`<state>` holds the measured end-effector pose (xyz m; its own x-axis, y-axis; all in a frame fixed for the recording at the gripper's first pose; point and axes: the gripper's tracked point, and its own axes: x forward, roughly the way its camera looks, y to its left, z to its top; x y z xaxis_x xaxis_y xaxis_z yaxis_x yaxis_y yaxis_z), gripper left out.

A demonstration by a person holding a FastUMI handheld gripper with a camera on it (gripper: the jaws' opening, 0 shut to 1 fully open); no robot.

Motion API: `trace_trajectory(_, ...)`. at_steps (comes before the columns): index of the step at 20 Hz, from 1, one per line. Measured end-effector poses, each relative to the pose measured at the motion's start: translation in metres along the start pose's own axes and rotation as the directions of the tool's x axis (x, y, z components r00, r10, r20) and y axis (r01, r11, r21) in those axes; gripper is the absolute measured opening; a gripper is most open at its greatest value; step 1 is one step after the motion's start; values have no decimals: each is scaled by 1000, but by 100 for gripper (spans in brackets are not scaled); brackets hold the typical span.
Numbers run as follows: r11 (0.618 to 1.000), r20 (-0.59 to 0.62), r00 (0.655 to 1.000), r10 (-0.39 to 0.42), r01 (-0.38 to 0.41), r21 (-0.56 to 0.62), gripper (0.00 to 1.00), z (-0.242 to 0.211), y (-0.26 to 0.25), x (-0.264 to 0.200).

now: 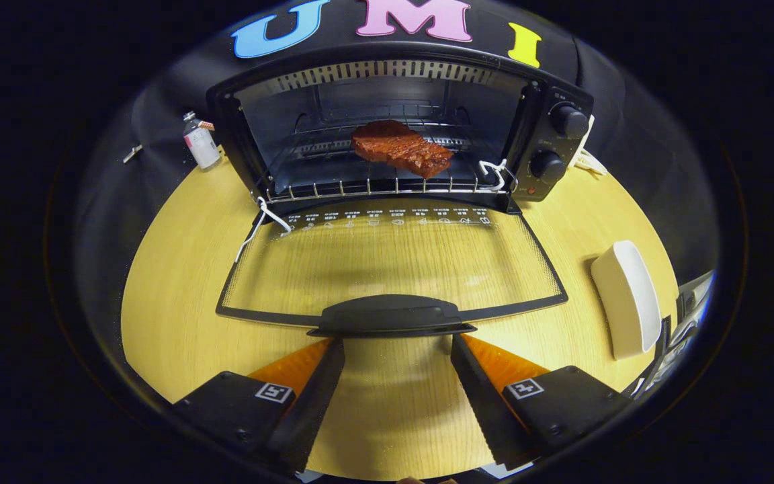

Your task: Open the toaster oven, put the food inside, and close the toaster oven door.

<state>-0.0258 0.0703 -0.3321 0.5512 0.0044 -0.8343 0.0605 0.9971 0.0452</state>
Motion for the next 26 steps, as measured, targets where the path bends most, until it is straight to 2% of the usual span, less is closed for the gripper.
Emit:
trace_trajectory(9, 998, 76, 995, 63, -65, 25, 99, 17, -3, -35)
trace_trajectory(15, 994, 131, 987, 90, -97, 52, 99, 45, -1, -48)
trace_trajectory(24, 977, 292, 947, 131, -173, 123, 99, 124, 2, -64)
trace_trajectory(26, 976, 321, 940, 116, -167, 137, 99, 140, -3, -59)
